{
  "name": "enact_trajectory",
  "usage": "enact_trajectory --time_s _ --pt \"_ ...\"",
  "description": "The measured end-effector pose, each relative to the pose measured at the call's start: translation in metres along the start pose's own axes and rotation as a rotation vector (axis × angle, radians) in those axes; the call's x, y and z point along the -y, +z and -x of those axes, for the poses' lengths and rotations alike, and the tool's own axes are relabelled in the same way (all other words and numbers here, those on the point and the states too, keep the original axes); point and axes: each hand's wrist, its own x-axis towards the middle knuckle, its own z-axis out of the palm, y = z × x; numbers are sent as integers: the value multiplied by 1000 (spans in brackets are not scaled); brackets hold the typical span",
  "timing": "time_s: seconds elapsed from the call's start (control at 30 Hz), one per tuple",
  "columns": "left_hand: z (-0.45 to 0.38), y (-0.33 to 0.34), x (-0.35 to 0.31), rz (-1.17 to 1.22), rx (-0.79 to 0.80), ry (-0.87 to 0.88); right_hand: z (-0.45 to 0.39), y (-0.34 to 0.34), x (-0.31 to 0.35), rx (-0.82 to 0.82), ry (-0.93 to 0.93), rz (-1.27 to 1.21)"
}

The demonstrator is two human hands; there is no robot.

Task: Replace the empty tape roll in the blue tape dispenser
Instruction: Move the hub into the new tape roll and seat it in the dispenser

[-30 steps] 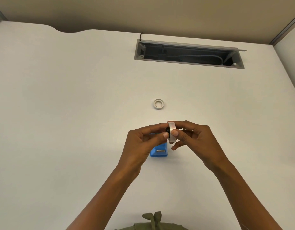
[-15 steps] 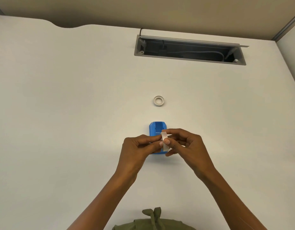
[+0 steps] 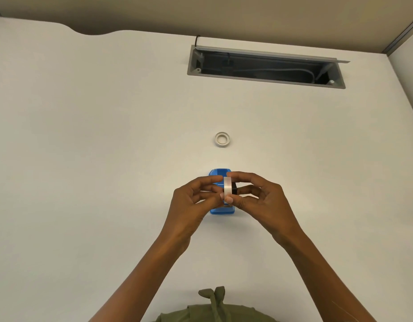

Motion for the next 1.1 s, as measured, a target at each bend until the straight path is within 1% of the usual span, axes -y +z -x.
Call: enact_trajectory --time_s 0.07,0.17,0.37,0.6,0.8,0.97,1.1 --pt "0 1 1 20 -4 -2 0 -1 0 -1 -5 -8" --pt "1 1 1 40 -4 2 -1 -1 0 -50 -3 -18" --pt "4 -1 -1 48 80 71 0 0 -1 -134 -46 -70" --pt "1 2 -4 41 62 119 0 1 3 -171 -81 -105" --pt "-1 5 -6 16 18 162 1 0 3 -170 -66 -163" --pt "-1 4 -5 5 19 174 0 0 1 -162 -71 -193" --pt "-2 4 -6 8 17 190 0 1 0 -121 -84 -162"
